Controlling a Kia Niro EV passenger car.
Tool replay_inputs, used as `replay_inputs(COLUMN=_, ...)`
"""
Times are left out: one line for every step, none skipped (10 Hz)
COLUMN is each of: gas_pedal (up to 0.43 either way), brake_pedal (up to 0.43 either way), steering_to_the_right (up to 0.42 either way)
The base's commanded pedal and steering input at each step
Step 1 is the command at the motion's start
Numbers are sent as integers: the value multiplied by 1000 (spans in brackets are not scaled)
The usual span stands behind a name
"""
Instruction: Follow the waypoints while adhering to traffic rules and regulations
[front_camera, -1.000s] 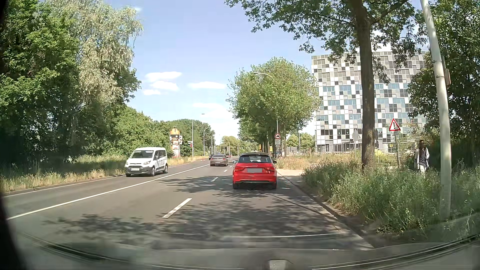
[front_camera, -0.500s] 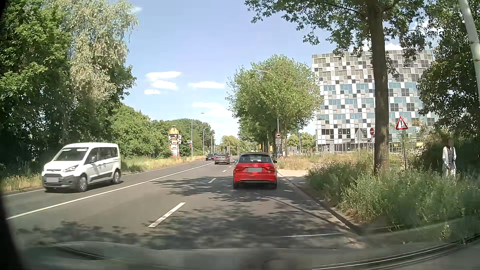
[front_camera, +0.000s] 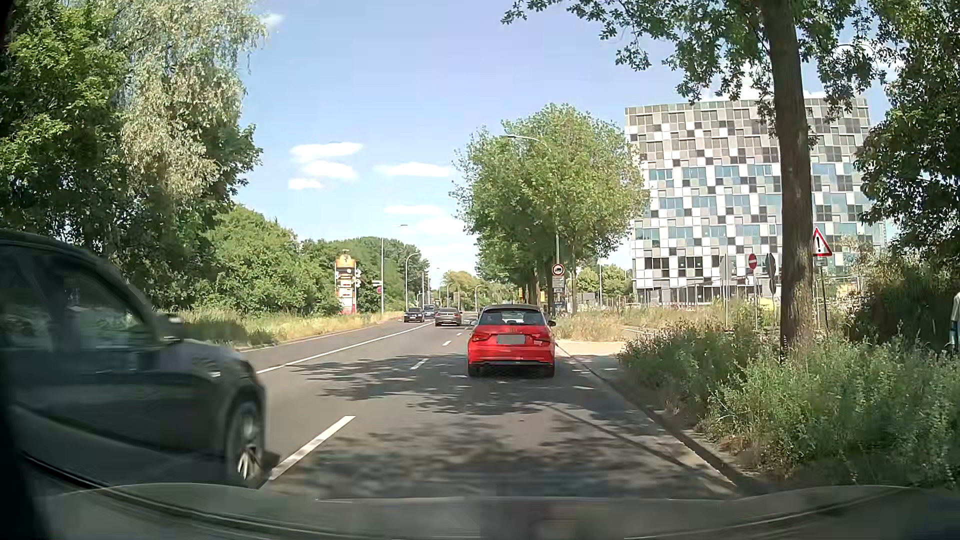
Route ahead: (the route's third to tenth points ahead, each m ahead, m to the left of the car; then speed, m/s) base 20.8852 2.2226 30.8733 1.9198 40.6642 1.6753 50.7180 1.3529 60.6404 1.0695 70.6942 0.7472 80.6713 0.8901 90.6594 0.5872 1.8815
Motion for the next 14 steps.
replay_inputs(gas_pedal=0, brake_pedal=30, steering_to_the_right=0)
replay_inputs(gas_pedal=0, brake_pedal=30, steering_to_the_right=0)
replay_inputs(gas_pedal=0, brake_pedal=30, steering_to_the_right=0)
replay_inputs(gas_pedal=0, brake_pedal=30, steering_to_the_right=0)
replay_inputs(gas_pedal=0, brake_pedal=30, steering_to_the_right=1)
replay_inputs(gas_pedal=0, brake_pedal=30, steering_to_the_right=2)
replay_inputs(gas_pedal=0, brake_pedal=30, steering_to_the_right=5)
replay_inputs(gas_pedal=0, brake_pedal=30, steering_to_the_right=6)
replay_inputs(gas_pedal=0, brake_pedal=30, steering_to_the_right=6)
replay_inputs(gas_pedal=0, brake_pedal=30, steering_to_the_right=6)
replay_inputs(gas_pedal=0, brake_pedal=30, steering_to_the_right=6)
replay_inputs(gas_pedal=0, brake_pedal=37, steering_to_the_right=6)
replay_inputs(gas_pedal=0, brake_pedal=30, steering_to_the_right=6)
replay_inputs(gas_pedal=0, brake_pedal=30, steering_to_the_right=6)
